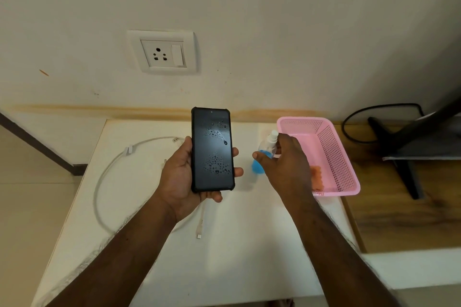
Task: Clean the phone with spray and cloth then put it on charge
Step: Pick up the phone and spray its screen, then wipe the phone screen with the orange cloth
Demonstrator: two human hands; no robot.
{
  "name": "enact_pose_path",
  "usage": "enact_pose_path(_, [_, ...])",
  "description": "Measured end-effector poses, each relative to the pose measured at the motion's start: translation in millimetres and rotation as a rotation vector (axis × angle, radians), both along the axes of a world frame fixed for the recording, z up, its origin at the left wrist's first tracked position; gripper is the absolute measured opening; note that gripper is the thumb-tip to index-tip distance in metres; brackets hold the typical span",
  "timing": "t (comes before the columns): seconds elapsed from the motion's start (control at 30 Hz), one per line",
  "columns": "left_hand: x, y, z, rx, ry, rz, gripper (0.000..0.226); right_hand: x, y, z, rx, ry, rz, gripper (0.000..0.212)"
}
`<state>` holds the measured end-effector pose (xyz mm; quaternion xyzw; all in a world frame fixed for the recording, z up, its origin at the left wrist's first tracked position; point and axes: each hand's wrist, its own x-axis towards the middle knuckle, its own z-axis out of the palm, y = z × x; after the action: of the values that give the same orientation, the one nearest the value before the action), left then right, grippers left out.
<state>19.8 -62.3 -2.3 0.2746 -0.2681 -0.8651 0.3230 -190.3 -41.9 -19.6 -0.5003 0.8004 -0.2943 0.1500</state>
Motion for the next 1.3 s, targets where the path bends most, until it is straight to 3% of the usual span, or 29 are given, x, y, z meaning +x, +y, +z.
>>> enact_pose_path(0.3, [-1, 1, 1, 0.008, -0.006, 0.005, 0.066, -2, 1, -2, 0.034, 0.002, 0.017, 0.060])
enact_pose_path(0.53, [-1, 1, 3, 0.018, -0.013, 0.019, 0.066, -28, 11, 29, 0.021, -0.147, 0.074, 0.096])
enact_pose_path(0.6, [-1, 1, 3, 0.020, -0.017, 0.020, 0.065, -52, 19, 44, -0.039, -0.176, 0.027, 0.089])
enact_pose_path(0.7, [-1, 2, 2, 0.015, -0.025, 0.018, 0.065, -87, 25, 53, -0.060, -0.112, -0.049, 0.055])
enact_pose_path(0.8, [-1, 3, 0, 0.010, -0.036, 0.018, 0.064, -105, 24, 41, 0.127, 0.028, -0.059, 0.035])
enact_pose_path(1.0, [-4, 3, -1, -0.007, -0.074, 0.021, 0.064, -102, 19, 10, 0.434, 0.216, -0.041, 0.048])
enact_pose_path(1.2, [-4, 4, -1, -0.012, -0.084, 0.017, 0.063, -101, 16, -5, 0.509, 0.235, -0.005, 0.046])
enact_pose_path(1.3, [-3, 3, -1, -0.011, -0.084, 0.018, 0.063, -102, 15, -7, 0.508, 0.242, -0.008, 0.034])
